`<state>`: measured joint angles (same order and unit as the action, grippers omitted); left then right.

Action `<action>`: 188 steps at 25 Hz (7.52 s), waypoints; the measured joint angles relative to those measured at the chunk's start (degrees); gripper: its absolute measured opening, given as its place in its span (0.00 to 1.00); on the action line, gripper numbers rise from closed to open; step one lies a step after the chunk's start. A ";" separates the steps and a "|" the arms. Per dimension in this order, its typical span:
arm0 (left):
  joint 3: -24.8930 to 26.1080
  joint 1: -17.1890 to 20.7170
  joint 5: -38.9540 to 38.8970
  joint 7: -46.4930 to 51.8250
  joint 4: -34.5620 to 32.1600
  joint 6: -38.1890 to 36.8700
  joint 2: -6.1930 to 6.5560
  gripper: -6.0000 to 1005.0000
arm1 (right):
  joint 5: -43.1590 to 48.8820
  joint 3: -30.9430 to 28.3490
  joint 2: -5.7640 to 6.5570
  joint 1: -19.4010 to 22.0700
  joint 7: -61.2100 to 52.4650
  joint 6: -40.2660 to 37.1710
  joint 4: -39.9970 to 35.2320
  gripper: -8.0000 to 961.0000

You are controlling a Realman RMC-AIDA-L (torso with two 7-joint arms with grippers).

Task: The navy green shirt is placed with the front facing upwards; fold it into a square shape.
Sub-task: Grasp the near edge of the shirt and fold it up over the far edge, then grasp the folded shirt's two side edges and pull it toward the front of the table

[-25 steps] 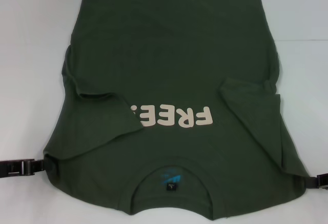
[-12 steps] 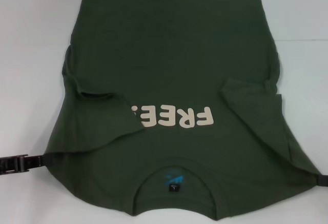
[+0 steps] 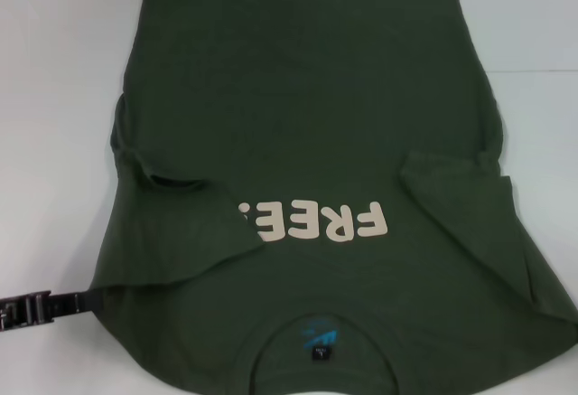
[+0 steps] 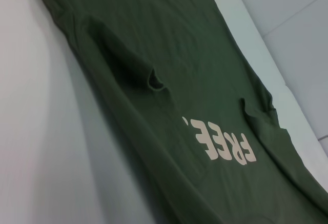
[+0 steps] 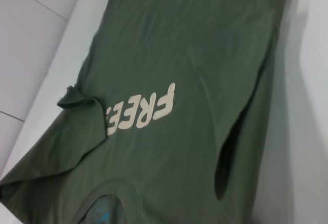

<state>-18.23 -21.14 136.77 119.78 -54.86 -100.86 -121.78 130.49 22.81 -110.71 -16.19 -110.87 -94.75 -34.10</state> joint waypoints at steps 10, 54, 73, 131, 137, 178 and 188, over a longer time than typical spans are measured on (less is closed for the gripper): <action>1.98 2.12 0.46 -0.11 -0.42 -4.06 -0.13 0.03 | 0.23 -5.24 -0.48 5.18 4.57 -4.71 0.00 0.01; 3.10 -29.49 -10.90 -16.48 25.86 45.20 5.67 0.03 | -6.11 -9.88 0.27 -25.32 5.69 29.98 5.00 0.01; 3.19 -31.34 -27.37 -40.89 33.73 64.10 -0.12 0.03 | -7.69 -8.33 -3.73 -30.69 18.01 51.30 14.78 0.01; -13.31 -5.44 -22.69 -37.13 14.42 42.86 -2.09 0.89 | -9.95 -2.76 -1.34 -16.92 1.29 18.21 3.80 0.96; -19.18 -5.76 -22.57 -38.04 15.28 48.86 -2.44 0.89 | -10.09 -2.77 -2.31 -16.80 1.29 18.31 3.37 0.96; -26.88 -7.43 -21.91 -36.54 15.64 53.30 -2.26 0.42 | -12.27 -3.65 -2.72 -13.84 2.60 17.47 3.16 0.95; -26.98 -7.51 -21.14 -35.38 15.35 53.64 -2.24 0.08 | -12.33 -3.44 -2.36 -13.19 2.66 16.56 3.16 0.95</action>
<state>-45.21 -28.65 115.64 84.39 -39.51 -47.22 -124.01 118.16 19.37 -113.07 -29.37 -108.21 -78.20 -30.94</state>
